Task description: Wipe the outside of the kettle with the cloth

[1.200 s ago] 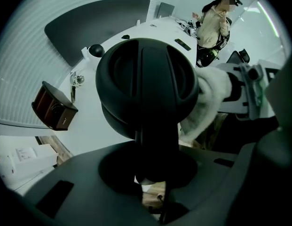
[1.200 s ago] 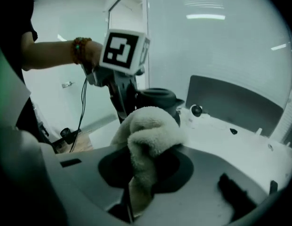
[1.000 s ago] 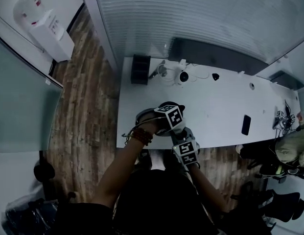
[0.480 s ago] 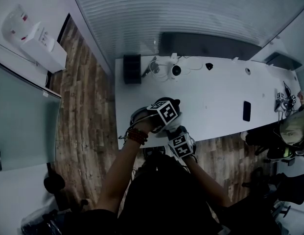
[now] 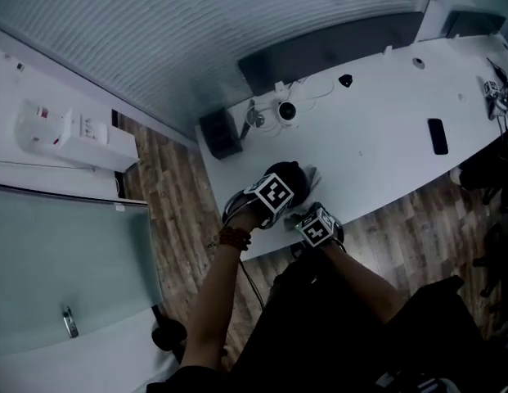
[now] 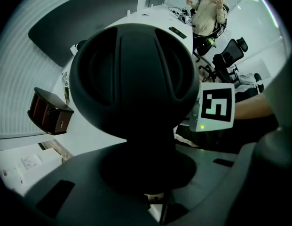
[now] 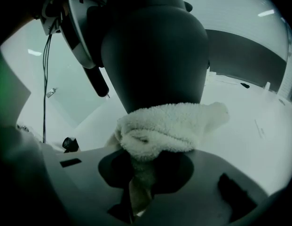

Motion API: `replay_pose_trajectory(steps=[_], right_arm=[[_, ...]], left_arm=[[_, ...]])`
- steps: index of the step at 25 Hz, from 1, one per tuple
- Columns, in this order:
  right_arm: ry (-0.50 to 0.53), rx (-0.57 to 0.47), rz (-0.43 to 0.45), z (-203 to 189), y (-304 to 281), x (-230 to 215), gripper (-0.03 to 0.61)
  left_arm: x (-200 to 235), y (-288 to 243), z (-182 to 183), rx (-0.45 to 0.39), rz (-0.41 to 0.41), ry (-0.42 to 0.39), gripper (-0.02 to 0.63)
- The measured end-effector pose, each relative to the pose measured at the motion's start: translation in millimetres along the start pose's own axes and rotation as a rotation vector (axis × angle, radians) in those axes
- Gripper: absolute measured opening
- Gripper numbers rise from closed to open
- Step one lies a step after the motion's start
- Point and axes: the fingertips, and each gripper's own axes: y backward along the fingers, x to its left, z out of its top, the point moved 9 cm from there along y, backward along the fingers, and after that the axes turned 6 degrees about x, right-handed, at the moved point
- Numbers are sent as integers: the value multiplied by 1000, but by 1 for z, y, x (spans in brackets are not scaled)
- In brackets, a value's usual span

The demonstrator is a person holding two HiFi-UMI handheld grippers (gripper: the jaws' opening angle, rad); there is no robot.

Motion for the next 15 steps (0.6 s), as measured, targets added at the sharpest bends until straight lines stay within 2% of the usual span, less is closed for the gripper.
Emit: replay_pose_trajectory(steps=[4, 8, 10, 15], right_arm=[[6, -72, 36, 2, 38, 13, 64], [-20, -237, 89, 34, 97, 36, 64], [-19, -281, 69, 54, 107, 46, 64], [-81, -267, -27, 68, 87, 59, 64]], left_arm=[[3, -2, -5, -10, -50, 5, 80], [3, -3, -6, 1, -60, -58, 80], [4, -4, -6, 4, -76, -87, 80], [11, -1, -4, 7, -119, -145, 80]])
